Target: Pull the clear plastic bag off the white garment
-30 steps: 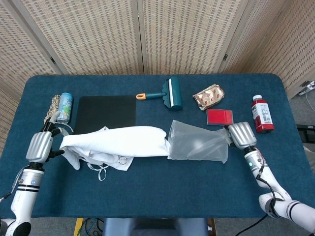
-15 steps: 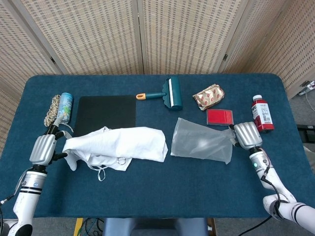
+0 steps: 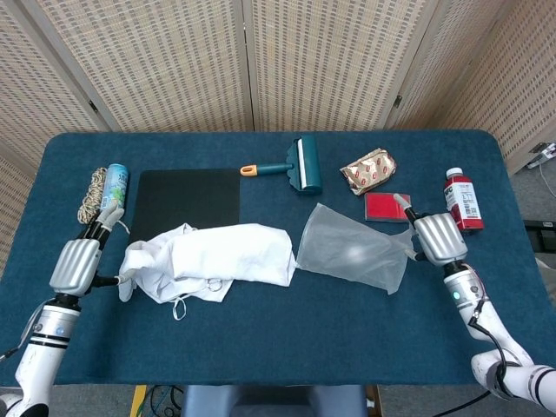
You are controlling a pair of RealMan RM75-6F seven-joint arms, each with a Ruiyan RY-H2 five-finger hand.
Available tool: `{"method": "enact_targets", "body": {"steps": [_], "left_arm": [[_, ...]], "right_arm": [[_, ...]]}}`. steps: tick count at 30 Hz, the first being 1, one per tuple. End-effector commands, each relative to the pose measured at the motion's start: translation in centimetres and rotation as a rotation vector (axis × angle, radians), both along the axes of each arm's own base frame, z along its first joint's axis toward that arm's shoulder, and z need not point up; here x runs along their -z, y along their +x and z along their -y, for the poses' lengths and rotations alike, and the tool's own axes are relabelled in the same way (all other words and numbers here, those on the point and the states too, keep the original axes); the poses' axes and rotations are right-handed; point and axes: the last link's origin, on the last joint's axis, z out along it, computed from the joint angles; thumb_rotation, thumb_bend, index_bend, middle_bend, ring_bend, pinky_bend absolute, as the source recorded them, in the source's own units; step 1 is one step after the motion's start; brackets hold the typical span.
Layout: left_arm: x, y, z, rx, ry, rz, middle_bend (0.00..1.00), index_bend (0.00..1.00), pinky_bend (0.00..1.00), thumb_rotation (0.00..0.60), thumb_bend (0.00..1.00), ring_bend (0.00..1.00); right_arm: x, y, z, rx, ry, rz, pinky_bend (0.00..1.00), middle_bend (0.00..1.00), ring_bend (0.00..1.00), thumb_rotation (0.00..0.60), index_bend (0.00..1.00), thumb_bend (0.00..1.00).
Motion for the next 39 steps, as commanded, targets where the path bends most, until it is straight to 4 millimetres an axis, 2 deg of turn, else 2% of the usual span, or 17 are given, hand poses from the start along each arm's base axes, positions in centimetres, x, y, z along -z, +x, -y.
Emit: {"method": "enact_targets", "body": {"steps": [1,5,12,16,21,29,33,39], "left_arm": [[-0.4,-0.2,0.3,-0.012,0.001,-0.018,0.02,0.00,0.22,0.600,0.02,0.00],[-1.0,-0.4,0.6,-0.020,0.005,-0.052,0.01,0.00,0.22,0.600,0.02,0.00],[-2.0,-0.6,1.0,-0.030,0.028,-0.073,0.01,0.00,0.22,0.600,0.02,0.00],[-2.8,-0.8,1.4,-0.035,0.040,-0.103,0.01,0.06,0.22,0.600,0.02,0.00],[-4.3,-1.4,2.2,-0.040,0.088,-0.156,0.01,0.12,0.22,0.600,0.02,0.00],[-5.8,-2.9,4.2,-0.056,0.139,-0.233,0.06,0.19,0.26,0.600,0.02,0.04],[-6.1,-3.6,5.2,-0.071,0.147,-0.239,0.10,0.20,0.29,0.600,0.02,0.08],[-6.4,-4.6,6.7,-0.110,0.151,-0.261,0.11,0.20,0.31,0.600,0.03,0.09]], "right_arm": [[-1.7,0.3,-0.8,-0.012,-0.024,-0.017,0.70,0.37,0.39,0.600,0.00,0.00],[-3.3,0.4,-1.4,-0.010,-0.054,-0.020,0.64,0.32,0.33,0.600,0.00,0.00],[-5.2,0.7,-2.3,-0.008,-0.098,0.020,0.60,0.31,0.32,0.600,0.01,0.00],[-5.7,1.0,-2.8,-0.009,-0.108,0.023,0.60,0.33,0.32,0.600,0.13,0.00],[-6.4,1.7,-3.8,-0.015,-0.121,0.077,0.60,0.38,0.32,0.600,0.21,0.00],[-7.9,1.9,-6.4,-0.031,-0.148,0.093,0.60,0.40,0.33,0.600,0.24,0.05],[-8.3,1.5,-7.9,-0.014,-0.154,0.097,0.60,0.41,0.34,0.600,0.24,0.05],[-8.8,0.4,-10.1,0.029,-0.172,0.106,0.60,0.41,0.34,0.600,0.24,0.05]]}}
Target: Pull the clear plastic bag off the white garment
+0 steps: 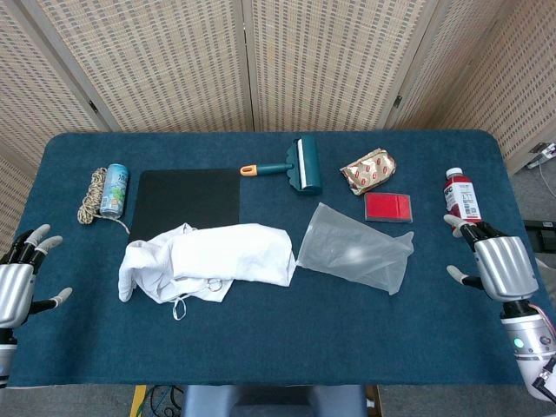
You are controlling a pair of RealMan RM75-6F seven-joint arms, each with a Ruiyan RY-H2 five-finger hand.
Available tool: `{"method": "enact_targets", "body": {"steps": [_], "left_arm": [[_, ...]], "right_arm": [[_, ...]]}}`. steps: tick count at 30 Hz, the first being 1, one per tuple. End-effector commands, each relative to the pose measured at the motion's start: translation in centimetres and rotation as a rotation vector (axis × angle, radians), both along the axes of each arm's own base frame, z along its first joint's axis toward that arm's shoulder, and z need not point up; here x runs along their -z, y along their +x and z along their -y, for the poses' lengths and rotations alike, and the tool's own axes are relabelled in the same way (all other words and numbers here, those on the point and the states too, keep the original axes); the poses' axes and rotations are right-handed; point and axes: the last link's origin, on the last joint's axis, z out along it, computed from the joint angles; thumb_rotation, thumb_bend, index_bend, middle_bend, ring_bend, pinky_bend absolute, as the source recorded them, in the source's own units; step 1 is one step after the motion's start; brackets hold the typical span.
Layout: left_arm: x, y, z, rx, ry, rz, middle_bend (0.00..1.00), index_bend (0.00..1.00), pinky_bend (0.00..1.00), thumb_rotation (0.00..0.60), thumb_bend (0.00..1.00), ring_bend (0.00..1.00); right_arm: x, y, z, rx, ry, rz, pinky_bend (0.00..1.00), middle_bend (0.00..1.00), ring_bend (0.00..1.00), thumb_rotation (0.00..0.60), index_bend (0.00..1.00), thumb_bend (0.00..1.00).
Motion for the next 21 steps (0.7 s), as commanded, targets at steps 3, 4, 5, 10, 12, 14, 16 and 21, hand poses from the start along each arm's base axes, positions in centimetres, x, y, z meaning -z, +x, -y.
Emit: {"method": "enact_targets", "body": {"steps": [3,4,5,10,12,14,16,21], "left_arm": [[-0.3,-0.9,1.2,-0.031,0.002,-0.022,0.11,0.20,0.31,0.600,0.02,0.09],[-0.4,-1.1,1.5,-0.036,0.003,-0.025,0.11,0.20,0.31,0.600,0.02,0.09],[-0.4,-1.3,1.8,-0.043,0.002,-0.030,0.11,0.20,0.31,0.600,0.02,0.09],[-0.8,-2.2,3.1,-0.070,0.007,-0.049,0.11,0.21,0.31,0.600,0.02,0.09],[-1.0,-2.5,3.4,-0.080,0.010,-0.052,0.11,0.22,0.31,0.600,0.03,0.09],[-1.2,-2.6,3.6,-0.084,0.012,-0.050,0.11,0.22,0.31,0.600,0.03,0.09],[-1.4,-2.5,3.6,-0.084,0.011,-0.048,0.11,0.23,0.31,0.600,0.02,0.09],[-1.1,-2.3,3.8,-0.076,0.002,-0.049,0.11,0.23,0.32,0.600,0.03,0.09]], "right_arm": [[-0.3,-1.2,-2.2,0.054,-0.008,0.003,0.60,0.41,0.34,0.600,0.24,0.05],[-0.3,-1.4,-2.6,0.065,-0.008,0.000,0.60,0.41,0.34,0.600,0.24,0.05],[-0.3,-1.7,-3.0,0.078,-0.009,-0.004,0.60,0.41,0.34,0.600,0.25,0.05],[0.0,-2.8,-4.7,0.123,0.000,0.005,0.60,0.41,0.34,0.600,0.25,0.05],[0.1,-3.1,-5.0,0.132,0.000,0.009,0.60,0.41,0.34,0.600,0.25,0.05],[0.3,-3.2,-5.2,0.134,-0.002,0.024,0.60,0.41,0.34,0.600,0.25,0.05],[0.3,-3.2,-5.2,0.134,-0.001,0.032,0.60,0.41,0.34,0.600,0.25,0.05],[0.5,-3.0,-4.8,0.122,0.009,0.030,0.60,0.41,0.34,0.600,0.25,0.05]]}}
